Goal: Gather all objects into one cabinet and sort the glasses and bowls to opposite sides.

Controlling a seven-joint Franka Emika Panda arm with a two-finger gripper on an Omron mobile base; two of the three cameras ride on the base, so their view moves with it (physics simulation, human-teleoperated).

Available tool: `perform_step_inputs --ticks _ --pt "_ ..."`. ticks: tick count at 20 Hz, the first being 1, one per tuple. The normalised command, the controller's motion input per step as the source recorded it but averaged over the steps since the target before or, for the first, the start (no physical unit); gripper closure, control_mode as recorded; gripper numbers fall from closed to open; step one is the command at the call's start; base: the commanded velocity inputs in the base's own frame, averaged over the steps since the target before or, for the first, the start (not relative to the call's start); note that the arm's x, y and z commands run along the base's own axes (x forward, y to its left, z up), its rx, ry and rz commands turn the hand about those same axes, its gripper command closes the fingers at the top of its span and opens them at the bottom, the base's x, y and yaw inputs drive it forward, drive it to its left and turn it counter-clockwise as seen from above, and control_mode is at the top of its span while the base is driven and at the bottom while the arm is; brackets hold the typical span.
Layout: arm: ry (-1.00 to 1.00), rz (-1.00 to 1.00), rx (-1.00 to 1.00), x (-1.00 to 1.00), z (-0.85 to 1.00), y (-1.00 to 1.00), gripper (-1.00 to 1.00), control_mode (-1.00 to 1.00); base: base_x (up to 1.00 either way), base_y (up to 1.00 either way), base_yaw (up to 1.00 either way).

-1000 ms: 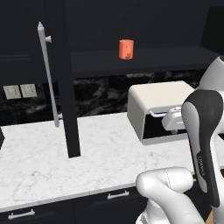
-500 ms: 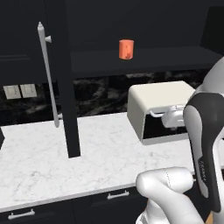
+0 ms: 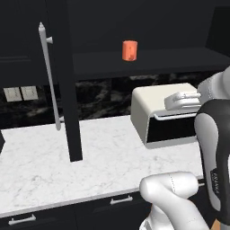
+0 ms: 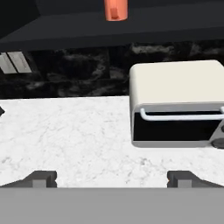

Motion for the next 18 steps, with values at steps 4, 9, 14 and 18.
perform_step_inputs --ticks 4,9,14,18 --pt "-0.17 0.00 0.06 0.78 0.46 0.06 -1.00 -1.00 0.00 0.00 0.00" --pt "-0.12 0.00 0.00 0.58 0.37 0.10 -1.00 -1.00 0.00 0.00 0.00" --pt "-0.03 -0.12 -0.03 0.27 0.35 0.04 -1.00 -1.00 0.00 0.00 0.00" --pt "0.00 -0.10 -0.04 0.27 0.11 0.00 -1.00 -1.00 0.00 0.00 0.00"
